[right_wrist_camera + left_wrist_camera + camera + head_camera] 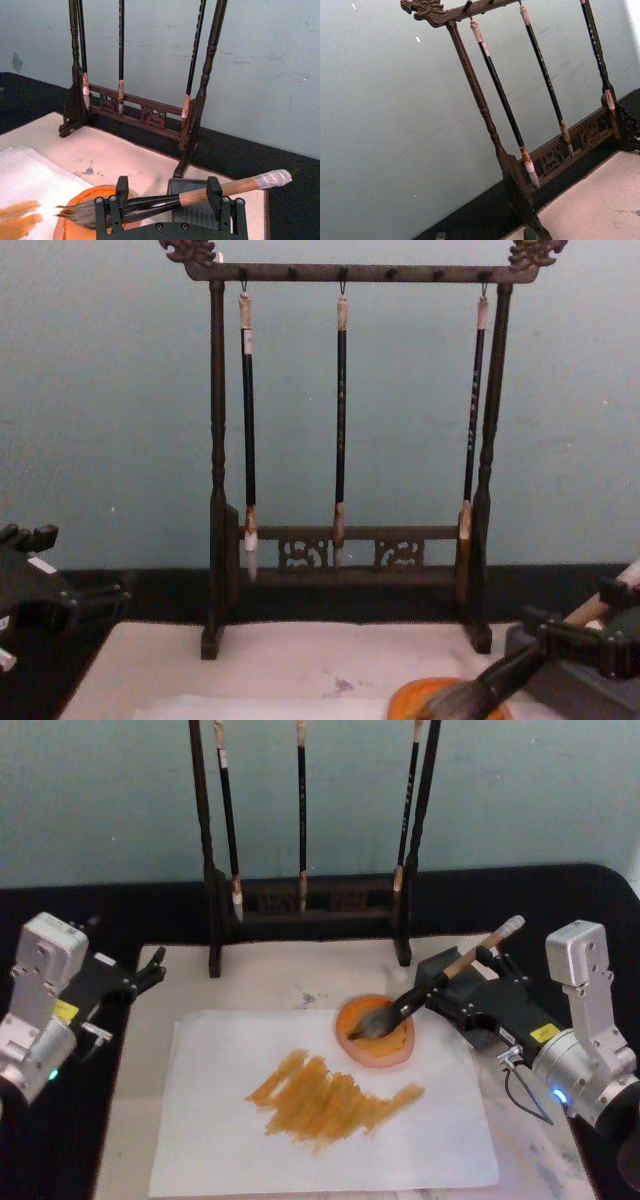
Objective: Pick up the brush from the inkstone, write on the paper, then place the brush back to its original position.
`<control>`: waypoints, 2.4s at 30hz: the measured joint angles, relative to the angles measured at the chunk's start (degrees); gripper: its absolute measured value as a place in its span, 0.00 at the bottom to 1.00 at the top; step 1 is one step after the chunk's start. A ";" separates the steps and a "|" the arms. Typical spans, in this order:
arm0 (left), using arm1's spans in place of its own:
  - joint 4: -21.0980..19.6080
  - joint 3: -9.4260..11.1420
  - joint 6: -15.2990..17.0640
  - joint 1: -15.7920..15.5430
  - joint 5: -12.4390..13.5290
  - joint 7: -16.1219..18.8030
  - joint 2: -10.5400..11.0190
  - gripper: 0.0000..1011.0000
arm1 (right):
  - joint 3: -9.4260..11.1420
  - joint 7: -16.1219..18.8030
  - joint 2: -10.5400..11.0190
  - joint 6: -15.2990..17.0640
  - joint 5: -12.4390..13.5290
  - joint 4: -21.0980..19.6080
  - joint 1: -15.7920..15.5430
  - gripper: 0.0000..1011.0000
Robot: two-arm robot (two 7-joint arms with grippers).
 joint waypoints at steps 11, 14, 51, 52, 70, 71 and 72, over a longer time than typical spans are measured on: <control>0.00 0.00 0.00 0.00 0.00 0.00 0.00 1.00 | -0.03 -0.11 0.05 -0.05 0.00 -0.01 0.03 0.99; 0.00 0.00 0.00 0.00 0.00 0.00 0.00 1.00 | -0.04 -0.13 0.07 -0.06 0.00 -0.03 0.04 0.99; 0.00 0.00 0.00 0.00 0.00 0.00 0.00 1.00 | -0.07 -0.22 0.09 -0.13 0.01 -0.10 0.05 0.99; 0.00 0.00 0.00 0.00 0.00 0.00 0.00 1.00 | -0.06 -0.22 0.09 -0.13 0.01 -0.10 0.05 0.99; 0.00 0.00 0.00 0.00 0.00 0.00 0.00 1.00 | -0.06 -0.22 0.09 -0.12 0.01 -0.10 0.05 0.99; 0.00 0.00 0.00 0.00 0.00 0.00 0.00 1.00 | -0.06 -0.22 0.09 -0.12 0.01 -0.10 0.05 0.99; 0.00 0.00 0.00 0.00 0.00 0.00 0.00 1.00 | -0.07 -0.22 0.09 -0.13 0.01 -0.10 0.05 0.99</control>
